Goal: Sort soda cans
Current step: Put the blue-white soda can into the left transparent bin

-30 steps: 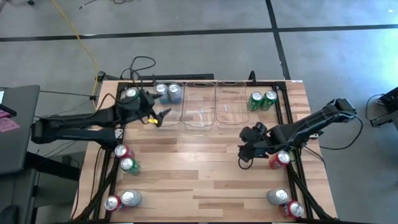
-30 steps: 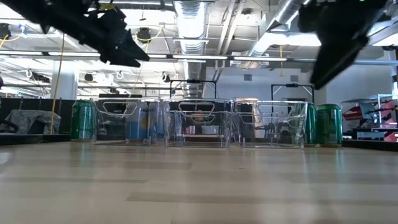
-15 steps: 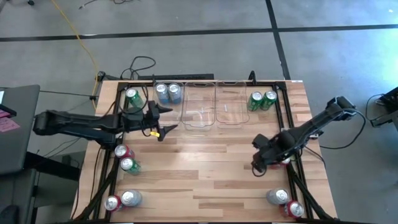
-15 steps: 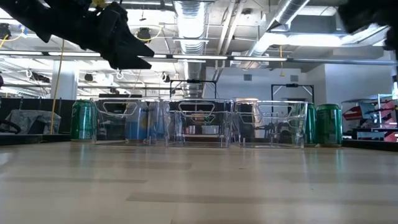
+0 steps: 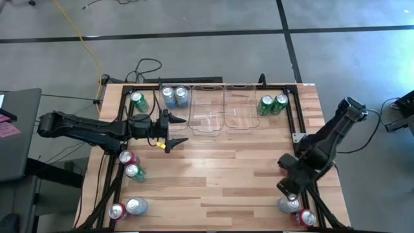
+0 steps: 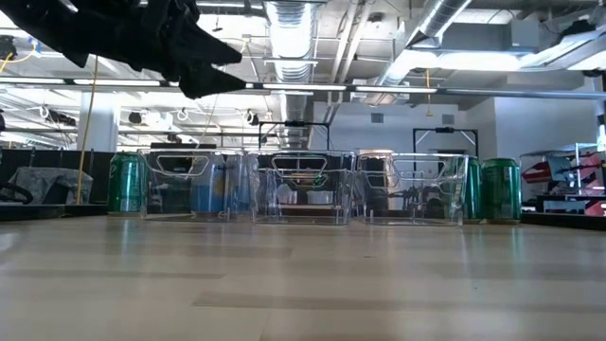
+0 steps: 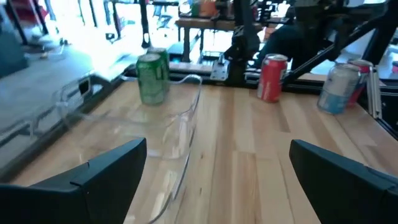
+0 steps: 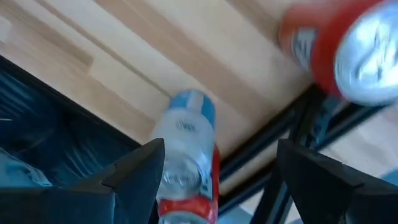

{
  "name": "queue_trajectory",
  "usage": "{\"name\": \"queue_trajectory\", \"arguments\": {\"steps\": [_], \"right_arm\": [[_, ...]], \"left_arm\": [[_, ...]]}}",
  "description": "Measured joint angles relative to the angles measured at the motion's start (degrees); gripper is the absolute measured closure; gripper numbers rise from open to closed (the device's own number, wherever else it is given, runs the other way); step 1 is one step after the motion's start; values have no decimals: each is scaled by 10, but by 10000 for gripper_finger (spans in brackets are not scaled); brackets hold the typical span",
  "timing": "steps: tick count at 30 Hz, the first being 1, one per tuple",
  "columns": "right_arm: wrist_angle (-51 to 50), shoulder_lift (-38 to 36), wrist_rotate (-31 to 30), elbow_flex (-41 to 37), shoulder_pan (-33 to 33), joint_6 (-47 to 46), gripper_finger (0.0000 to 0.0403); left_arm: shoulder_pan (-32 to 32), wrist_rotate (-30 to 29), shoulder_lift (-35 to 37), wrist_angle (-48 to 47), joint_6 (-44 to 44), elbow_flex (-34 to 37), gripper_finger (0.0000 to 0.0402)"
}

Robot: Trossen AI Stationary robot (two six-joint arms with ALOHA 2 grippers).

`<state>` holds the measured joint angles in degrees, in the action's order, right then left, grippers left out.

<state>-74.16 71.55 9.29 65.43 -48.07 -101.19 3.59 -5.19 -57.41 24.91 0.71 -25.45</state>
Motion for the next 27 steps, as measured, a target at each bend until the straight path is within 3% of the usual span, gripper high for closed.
{"name": "queue_trajectory", "arguments": {"steps": [7, 13, 27], "right_arm": [[51, 0, -4, 0, -86, -123, 74], [84, 2, -66, 0, -126, -171, 74], [109, 77, -66, 0, -157, -141, 69]], "left_arm": [[-3, 1, 0, 19, -34, 0, 13], [-2, 4, 0, 16, -39, -3, 13], [-2, 4, 0, 13, -43, -3, 13]]}}
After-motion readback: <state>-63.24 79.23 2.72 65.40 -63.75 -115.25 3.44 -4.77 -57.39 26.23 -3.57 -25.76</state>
